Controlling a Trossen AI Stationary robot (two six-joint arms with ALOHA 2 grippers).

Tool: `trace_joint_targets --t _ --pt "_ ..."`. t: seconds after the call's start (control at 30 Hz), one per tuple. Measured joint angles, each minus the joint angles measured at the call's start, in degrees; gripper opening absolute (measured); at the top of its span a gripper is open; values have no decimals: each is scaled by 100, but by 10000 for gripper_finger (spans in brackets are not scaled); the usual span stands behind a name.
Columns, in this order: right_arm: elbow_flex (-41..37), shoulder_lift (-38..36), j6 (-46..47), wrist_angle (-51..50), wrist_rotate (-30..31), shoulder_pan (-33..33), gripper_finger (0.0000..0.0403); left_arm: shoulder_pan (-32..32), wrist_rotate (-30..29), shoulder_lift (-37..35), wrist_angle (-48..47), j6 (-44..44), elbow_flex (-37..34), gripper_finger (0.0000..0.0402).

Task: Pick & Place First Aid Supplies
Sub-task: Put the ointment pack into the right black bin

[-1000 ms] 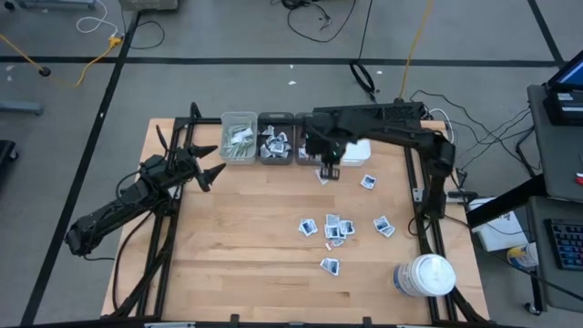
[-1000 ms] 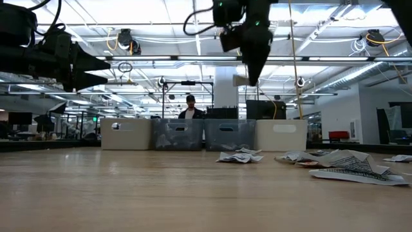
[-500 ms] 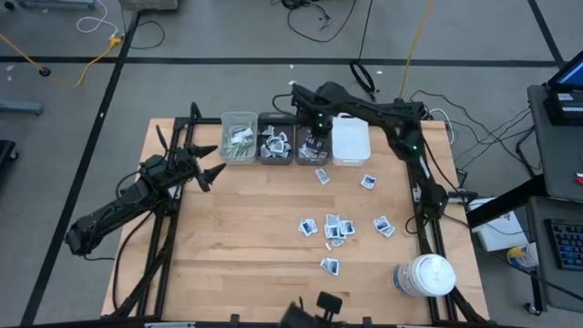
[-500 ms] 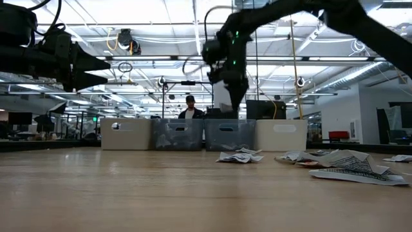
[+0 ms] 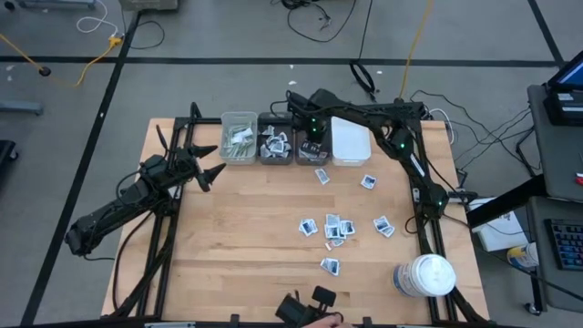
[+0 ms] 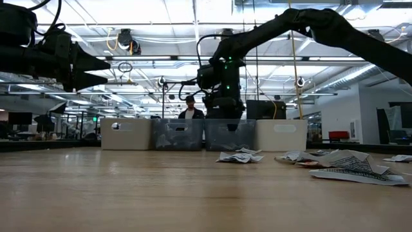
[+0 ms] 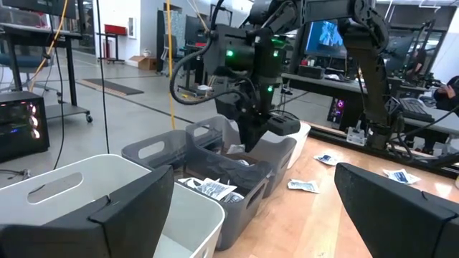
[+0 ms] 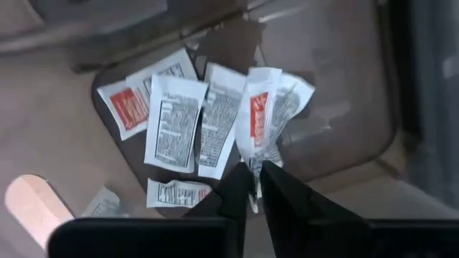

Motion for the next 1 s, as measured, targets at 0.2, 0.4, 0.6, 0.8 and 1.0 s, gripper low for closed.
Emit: trace_joint_targets --t 0.2,0.4,0.6,0.8,1.0 --pt "2 -112 -15 172 0 0 77 0 -2 0 0 0 0 392" --pt "2 -157 -11 173 432 0 139 1 -1 0 0 0 1 392" --pt "2 -269 -34 238 592 0 170 0 -1 0 0 0 0 392" --pt "-5 -483 118 296 596 101 167 1 -1 0 0 0 0 392" --pt "-4 -818 13 490 933 318 160 2 -2 0 0 0 0 392"
